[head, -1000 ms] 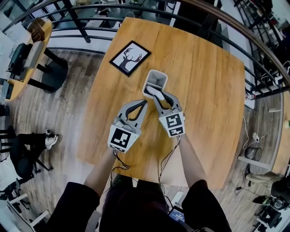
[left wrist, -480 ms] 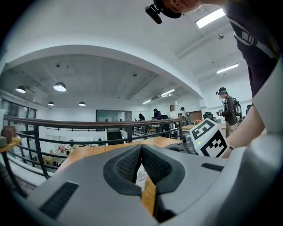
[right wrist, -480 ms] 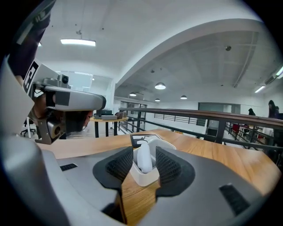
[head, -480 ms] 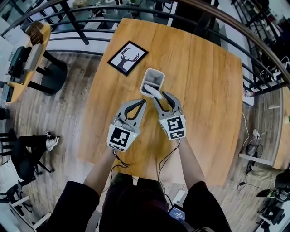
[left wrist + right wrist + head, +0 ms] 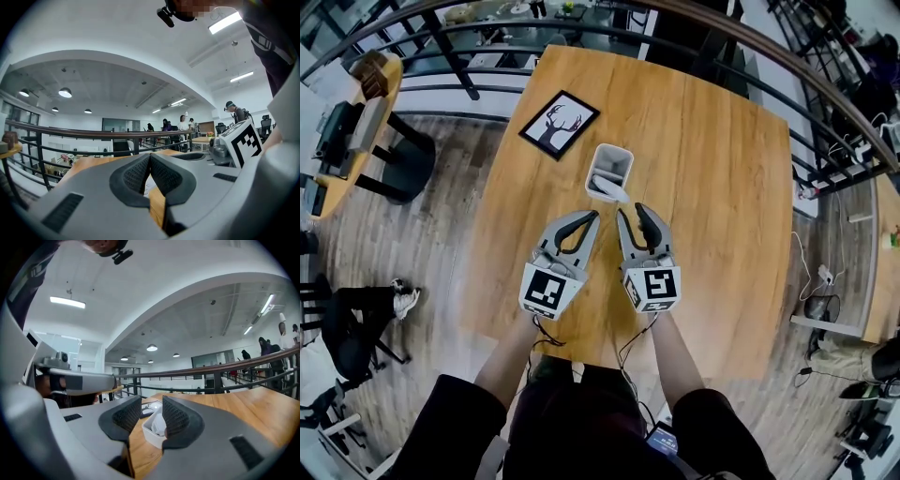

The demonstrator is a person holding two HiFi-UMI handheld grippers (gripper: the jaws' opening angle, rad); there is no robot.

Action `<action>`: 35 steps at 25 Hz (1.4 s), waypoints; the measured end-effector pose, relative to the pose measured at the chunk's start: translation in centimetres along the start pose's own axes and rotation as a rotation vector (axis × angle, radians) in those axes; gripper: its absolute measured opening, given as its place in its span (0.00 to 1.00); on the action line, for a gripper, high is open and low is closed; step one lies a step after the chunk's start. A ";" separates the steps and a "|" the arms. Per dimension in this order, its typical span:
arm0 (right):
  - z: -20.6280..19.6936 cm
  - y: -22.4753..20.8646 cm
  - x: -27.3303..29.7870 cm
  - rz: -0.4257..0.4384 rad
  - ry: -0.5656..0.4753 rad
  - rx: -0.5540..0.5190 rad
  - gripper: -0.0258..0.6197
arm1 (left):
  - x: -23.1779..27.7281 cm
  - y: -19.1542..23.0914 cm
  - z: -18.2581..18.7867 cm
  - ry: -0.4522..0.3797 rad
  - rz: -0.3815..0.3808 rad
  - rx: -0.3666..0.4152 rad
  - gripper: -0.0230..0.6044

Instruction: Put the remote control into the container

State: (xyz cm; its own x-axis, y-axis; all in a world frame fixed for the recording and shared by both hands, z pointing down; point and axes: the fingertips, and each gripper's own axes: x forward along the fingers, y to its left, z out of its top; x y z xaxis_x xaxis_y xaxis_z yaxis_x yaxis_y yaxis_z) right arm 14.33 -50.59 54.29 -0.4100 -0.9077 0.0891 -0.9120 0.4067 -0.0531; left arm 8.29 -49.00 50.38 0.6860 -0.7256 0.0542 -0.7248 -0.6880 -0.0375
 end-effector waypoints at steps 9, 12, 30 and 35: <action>8.7 6.2 -8.1 -0.058 -0.154 0.079 0.15 | -6.4 -3.5 7.7 -0.097 -0.030 -0.024 0.06; 10.4 8.7 -10.4 -0.069 -0.181 0.078 0.10 | -9.2 -4.9 9.5 -0.122 -0.048 -0.019 0.06; 15.6 17.7 -18.5 -0.125 -0.268 -0.001 0.07 | -19.3 -8.7 16.1 -0.268 -0.088 0.019 0.06; 15.7 18.6 -19.3 -0.135 -0.280 -0.006 0.07 | -20.7 -9.0 16.2 -0.279 -0.094 0.022 0.06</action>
State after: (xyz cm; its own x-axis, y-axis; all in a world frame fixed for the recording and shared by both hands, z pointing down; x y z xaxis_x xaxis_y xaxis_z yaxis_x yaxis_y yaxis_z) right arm 5.45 -27.10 35.99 -0.2663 -0.9464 -0.1828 -0.9585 0.2801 -0.0536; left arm 1.64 -27.99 33.47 0.7435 -0.6321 -0.2184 -0.6577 -0.7503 -0.0674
